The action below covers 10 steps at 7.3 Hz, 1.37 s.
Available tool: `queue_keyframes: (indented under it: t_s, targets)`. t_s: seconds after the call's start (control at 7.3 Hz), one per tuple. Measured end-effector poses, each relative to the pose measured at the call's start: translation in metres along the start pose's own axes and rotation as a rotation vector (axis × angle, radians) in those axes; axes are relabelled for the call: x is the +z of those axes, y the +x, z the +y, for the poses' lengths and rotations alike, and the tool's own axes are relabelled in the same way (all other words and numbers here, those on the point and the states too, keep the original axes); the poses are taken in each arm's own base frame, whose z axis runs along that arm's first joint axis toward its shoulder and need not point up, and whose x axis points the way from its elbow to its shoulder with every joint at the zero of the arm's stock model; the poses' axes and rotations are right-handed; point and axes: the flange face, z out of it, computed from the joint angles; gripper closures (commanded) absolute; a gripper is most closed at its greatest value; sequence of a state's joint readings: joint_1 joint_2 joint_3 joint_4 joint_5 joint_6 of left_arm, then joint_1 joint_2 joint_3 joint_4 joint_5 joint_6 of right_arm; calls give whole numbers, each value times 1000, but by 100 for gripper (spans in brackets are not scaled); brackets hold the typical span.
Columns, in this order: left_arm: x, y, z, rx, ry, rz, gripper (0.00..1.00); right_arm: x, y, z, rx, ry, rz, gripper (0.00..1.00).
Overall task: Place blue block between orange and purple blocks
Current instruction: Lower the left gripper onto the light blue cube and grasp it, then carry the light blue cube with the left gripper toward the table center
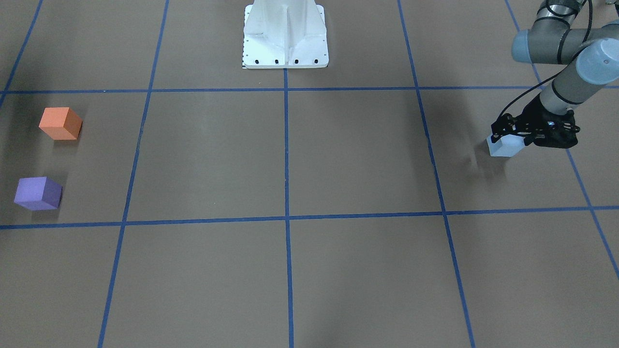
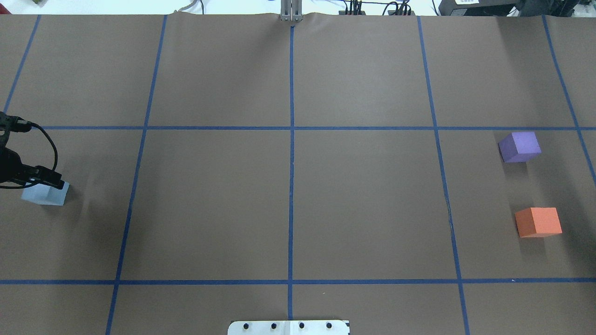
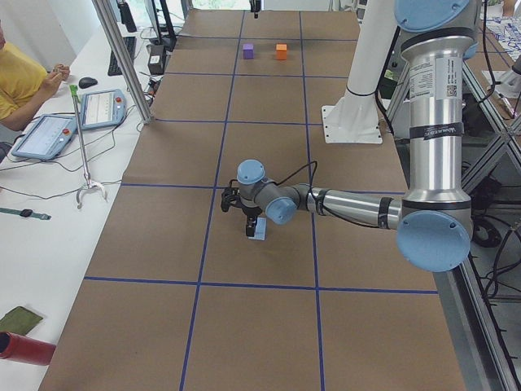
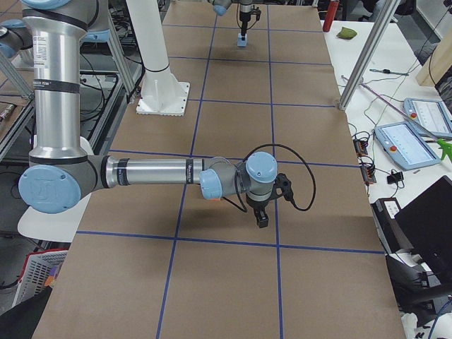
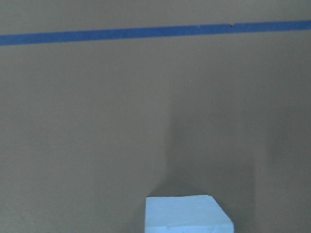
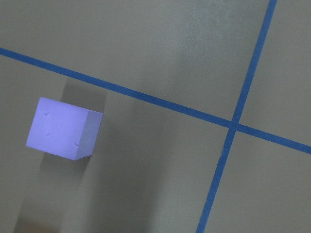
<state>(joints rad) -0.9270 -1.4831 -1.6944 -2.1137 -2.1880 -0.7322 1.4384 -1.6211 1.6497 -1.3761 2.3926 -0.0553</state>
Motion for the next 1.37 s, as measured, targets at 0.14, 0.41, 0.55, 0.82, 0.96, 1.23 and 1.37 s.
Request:
queue_keyframes:
  t_s: [0.14, 0.41, 0.55, 0.82, 0.96, 1.23, 1.37]
  targets:
    - [8, 2, 5, -4, -15, -8, 3, 1, -1, 0, -1, -2, -1, 0]
    - [21, -3, 6, -10, -16, -42, 52, 5, -4, -1, -8, -10, -4, 0]
    - [25, -3, 4, -12, -16, -49, 100, 7, -5, -1, -9, -13, -5, 0]
    - [17, 19, -6, -32, -17, -16, 100, 8, -5, -1, -10, -16, -5, 0]
    - [0, 57, -21, -77, -37, 45, 100, 8, -6, -1, -11, -16, -5, 0]
    - [-52, 206, -73, -202, -82, 168, 100, 8, -6, -1, -14, -15, -5, 0]
    - [-59, 301, -79, -240, -107, 202, 100, 8, -7, -1, -17, -15, -7, 0]
